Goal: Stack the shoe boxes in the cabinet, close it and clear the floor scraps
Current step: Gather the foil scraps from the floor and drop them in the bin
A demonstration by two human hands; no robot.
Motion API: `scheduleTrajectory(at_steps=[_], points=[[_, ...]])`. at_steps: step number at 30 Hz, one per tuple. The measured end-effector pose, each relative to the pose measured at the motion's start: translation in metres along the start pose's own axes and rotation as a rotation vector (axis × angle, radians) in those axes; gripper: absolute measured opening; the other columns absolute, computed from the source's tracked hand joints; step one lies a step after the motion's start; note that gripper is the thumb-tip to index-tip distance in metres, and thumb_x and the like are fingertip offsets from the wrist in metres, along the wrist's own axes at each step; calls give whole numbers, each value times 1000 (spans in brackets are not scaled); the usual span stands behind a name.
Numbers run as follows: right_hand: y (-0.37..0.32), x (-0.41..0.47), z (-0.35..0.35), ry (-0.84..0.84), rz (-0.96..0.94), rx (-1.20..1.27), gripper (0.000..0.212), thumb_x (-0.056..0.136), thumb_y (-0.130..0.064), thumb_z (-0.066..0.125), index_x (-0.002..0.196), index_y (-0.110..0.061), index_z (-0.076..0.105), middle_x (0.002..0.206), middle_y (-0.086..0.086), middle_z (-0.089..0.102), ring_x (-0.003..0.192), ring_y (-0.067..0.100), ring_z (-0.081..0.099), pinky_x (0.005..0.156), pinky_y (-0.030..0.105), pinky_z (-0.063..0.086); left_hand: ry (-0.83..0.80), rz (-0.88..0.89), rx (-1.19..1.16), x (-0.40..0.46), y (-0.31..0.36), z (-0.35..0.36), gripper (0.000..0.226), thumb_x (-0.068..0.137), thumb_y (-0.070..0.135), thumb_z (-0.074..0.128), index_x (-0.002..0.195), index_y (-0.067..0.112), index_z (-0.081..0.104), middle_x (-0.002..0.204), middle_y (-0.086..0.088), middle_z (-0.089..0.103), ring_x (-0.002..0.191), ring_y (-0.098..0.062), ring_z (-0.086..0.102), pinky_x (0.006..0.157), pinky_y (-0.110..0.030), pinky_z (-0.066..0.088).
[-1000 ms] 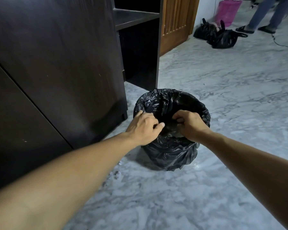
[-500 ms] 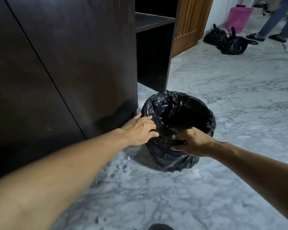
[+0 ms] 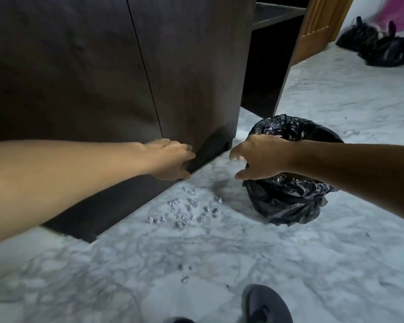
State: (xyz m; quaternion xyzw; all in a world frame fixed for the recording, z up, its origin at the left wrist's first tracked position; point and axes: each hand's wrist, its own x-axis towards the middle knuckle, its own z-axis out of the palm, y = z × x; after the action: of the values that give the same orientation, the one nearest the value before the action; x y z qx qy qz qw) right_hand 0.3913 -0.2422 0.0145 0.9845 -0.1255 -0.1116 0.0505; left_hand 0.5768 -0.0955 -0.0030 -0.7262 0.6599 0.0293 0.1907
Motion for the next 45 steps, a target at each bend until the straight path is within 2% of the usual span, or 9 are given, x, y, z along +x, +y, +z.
scheduleTrajectory(at_steps=[8, 14, 19, 23, 28, 33, 38, 42, 45], points=[[-98, 26, 107, -169, -25, 228, 82, 80, -55, 66, 146, -18, 33, 147, 8, 39, 130, 30, 44, 105, 41, 41, -117, -35, -187, -55, 2, 115, 58, 90, 54, 54, 136, 20, 45, 142, 0, 44, 124, -26, 50, 102, -39, 41], [-151, 12, 202, -219, -1, 338, 120, 74, -65, 66, 153, -15, -9, 162, 10, -9, 149, 29, -2, 120, 47, 11, -302, -215, -495, -56, 34, 206, 84, 94, 51, 47, 155, 18, -1, 163, -3, -8, 151, -20, -2, 122, -39, 3], [-177, 12, 262, -219, -18, 299, 137, 64, -85, 53, 144, -15, -34, 151, 12, -40, 139, 30, -37, 116, 52, -15, -190, -407, -566, -42, 48, 255, 83, 95, 36, 47, 153, 7, -6, 161, -13, -16, 150, -30, -7, 121, -46, 1], [-190, 19, 286, -164, 47, 308, 136, 55, -93, 39, 153, -10, -6, 159, 22, -11, 147, 35, -11, 112, 58, 2, -96, -631, -691, -34, 53, 287, 85, 96, 37, 46, 152, 2, -7, 159, -18, -20, 148, -33, -12, 120, -47, -2], [-183, 38, 295, -74, 130, 327, 107, 80, -84, 20, 151, -3, 19, 158, 24, 13, 146, 41, 15, 110, 61, 14, 26, -710, -775, -26, 52, 306, 90, 89, 52, 34, 152, 0, -4, 159, -19, -18, 149, -31, -14, 120, -41, -4], [-160, 70, 294, -53, 230, 340, 119, 69, -92, 23, 151, -7, 12, 159, 21, 11, 147, 37, 11, 112, 59, 8, 77, -692, -790, -16, 59, 319, 105, 74, 69, 13, 153, 1, 0, 160, -18, -13, 149, -27, -13, 121, -38, -6], [-143, 90, 301, -29, 263, 351, 121, 69, -92, 26, 149, -14, -21, 156, 12, -29, 144, 30, -27, 114, 53, -15, 140, -578, -731, -6, 72, 328, 103, 84, 74, 15, 151, -3, 10, 160, -22, -1, 150, -31, -4, 121, -40, -5], [-132, 98, 306, 37, 286, 377, 116, 70, -91, 20, 152, -16, -11, 158, 10, -22, 146, 28, -22, 114, 53, -14, 224, -500, -777, 1, 80, 328, 107, 85, 79, 17, 149, -7, 18, 159, -23, 7, 149, -33, 4, 121, -44, 4], [-118, 99, 311, 144, 420, 440, 102, 79, -82, 20, 153, -12, 14, 161, 17, 4, 148, 35, 4, 115, 60, 8, 266, -347, -723, -4, 89, 331, 124, 75, 86, 35, 149, -11, 14, 159, -26, 5, 149, -36, 3, 120, -50, 11]])
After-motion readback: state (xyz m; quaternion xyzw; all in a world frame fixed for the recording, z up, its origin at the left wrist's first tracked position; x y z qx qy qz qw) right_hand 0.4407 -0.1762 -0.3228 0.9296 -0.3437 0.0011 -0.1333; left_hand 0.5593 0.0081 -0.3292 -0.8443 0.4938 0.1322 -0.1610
